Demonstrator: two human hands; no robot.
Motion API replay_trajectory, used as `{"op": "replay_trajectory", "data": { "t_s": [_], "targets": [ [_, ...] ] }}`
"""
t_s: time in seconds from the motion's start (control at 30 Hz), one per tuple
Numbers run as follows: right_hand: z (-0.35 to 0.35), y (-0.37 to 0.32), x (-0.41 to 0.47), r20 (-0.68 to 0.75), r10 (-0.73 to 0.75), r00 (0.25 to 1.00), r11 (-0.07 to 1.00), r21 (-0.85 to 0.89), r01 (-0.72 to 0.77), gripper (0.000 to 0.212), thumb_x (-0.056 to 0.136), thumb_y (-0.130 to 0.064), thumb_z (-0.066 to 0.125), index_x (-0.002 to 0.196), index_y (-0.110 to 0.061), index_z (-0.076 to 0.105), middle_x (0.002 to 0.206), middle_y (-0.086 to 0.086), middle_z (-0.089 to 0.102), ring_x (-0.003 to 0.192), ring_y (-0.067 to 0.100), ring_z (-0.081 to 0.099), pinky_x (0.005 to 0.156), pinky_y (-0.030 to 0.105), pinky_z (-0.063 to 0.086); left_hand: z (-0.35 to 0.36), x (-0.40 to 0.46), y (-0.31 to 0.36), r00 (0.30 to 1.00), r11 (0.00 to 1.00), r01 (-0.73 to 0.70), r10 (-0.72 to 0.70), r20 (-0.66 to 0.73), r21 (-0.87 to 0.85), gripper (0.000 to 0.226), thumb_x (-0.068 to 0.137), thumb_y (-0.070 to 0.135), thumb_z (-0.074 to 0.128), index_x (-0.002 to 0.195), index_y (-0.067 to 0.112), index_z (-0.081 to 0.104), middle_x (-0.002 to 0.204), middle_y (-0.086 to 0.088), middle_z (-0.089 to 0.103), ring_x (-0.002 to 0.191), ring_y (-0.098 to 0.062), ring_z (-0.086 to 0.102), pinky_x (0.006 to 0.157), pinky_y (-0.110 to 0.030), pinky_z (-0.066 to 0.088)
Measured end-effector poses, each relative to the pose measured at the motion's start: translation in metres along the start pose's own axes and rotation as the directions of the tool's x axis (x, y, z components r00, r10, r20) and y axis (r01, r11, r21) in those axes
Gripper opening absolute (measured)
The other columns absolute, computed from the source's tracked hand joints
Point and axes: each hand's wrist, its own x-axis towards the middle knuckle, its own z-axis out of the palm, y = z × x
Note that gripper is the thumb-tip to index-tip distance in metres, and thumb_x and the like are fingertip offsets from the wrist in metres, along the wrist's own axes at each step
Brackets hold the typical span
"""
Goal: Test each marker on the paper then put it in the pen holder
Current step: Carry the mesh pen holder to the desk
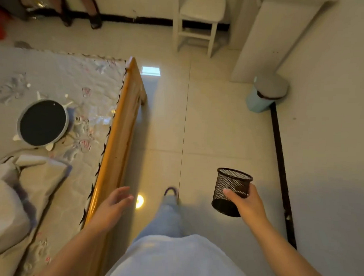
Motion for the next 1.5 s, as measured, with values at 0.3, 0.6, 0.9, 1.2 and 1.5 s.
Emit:
{"op": "replay_trajectory", "data": {
  "t_s": [0.3, 0.6, 0.9, 1.2, 1.5],
  "targets": [
    [-0.002, -0.107, 0.194, -0.114, 0.125, 0.986, 0.992, -0.006, -0.126, 0.059, 0.066, -0.030, 0.081, 0.115, -0.014, 0.051, 0.107, 0.006, 0.064, 0.097, 0.023, 0.061, 0.088, 0.043, 0.049, 0.020, 0.216, 0.202, 0.996, 0.998, -0.008, 0.003, 0.085, 0.058, 0.032, 0.092, 0.022, 0.053, 0.123, 0.019, 0.048, 0.112, -0.004, 0.059, 0.093, -0.012, 0.057, 0.073, -0.026, 0.045],
    [-0.009, -0.231, 0.378, -0.124, 0.099, 0.987, 0.995, 0.024, -0.097, 0.056, 0.066, -0.028, 0.081, 0.112, -0.018, 0.050, 0.098, -0.001, 0.063, 0.086, 0.016, 0.061, 0.069, 0.028, 0.045, 0.036, 0.393, 0.464, 0.966, 0.973, -0.206, 0.184, 0.183, 0.109, 0.035, 0.091, 0.028, 0.053, 0.125, 0.027, 0.046, 0.118, 0.002, 0.059, 0.110, -0.016, 0.055, 0.099, -0.041, 0.043],
    [-0.039, -0.387, 0.603, 0.060, 0.035, 0.998, 0.997, -0.074, -0.031, 0.060, 0.067, -0.030, 0.080, 0.117, -0.017, 0.049, 0.105, 0.000, 0.061, 0.091, 0.017, 0.059, 0.075, 0.029, 0.045, 0.049, 0.514, 0.562, 0.995, 0.995, 0.095, -0.095, 0.009, -0.015, 0.030, 0.093, 0.015, 0.049, 0.123, 0.013, 0.047, 0.119, -0.013, 0.057, 0.101, -0.023, 0.055, 0.090, -0.036, 0.039],
    [-0.042, -0.522, 0.763, 0.075, -0.015, 0.997, 0.998, -0.067, 0.020, 0.054, 0.070, -0.029, 0.078, 0.115, -0.018, 0.053, 0.103, -0.001, 0.063, 0.093, 0.017, 0.062, 0.072, 0.027, 0.049, 0.044, 0.646, 0.667, 0.987, 0.983, 0.163, -0.163, 0.003, -0.084, 0.021, 0.091, 0.017, 0.054, 0.112, 0.018, 0.053, 0.106, -0.006, 0.059, 0.095, -0.019, 0.057, 0.078, -0.033, 0.041],
    [-0.033, -0.613, 0.883, -0.165, 0.021, 0.986, 0.999, 0.051, -0.013, 0.054, 0.067, -0.029, 0.080, 0.111, -0.025, 0.049, 0.100, -0.008, 0.060, 0.088, 0.009, 0.058, 0.068, 0.022, 0.044, 0.050, 0.836, 0.865, 0.982, 0.979, -0.055, 0.018, 0.186, 0.197, 0.021, 0.088, 0.022, 0.058, 0.109, 0.024, 0.058, 0.102, -0.002, 0.063, 0.100, -0.022, 0.059, 0.093, -0.040, 0.042]
  ]
}}
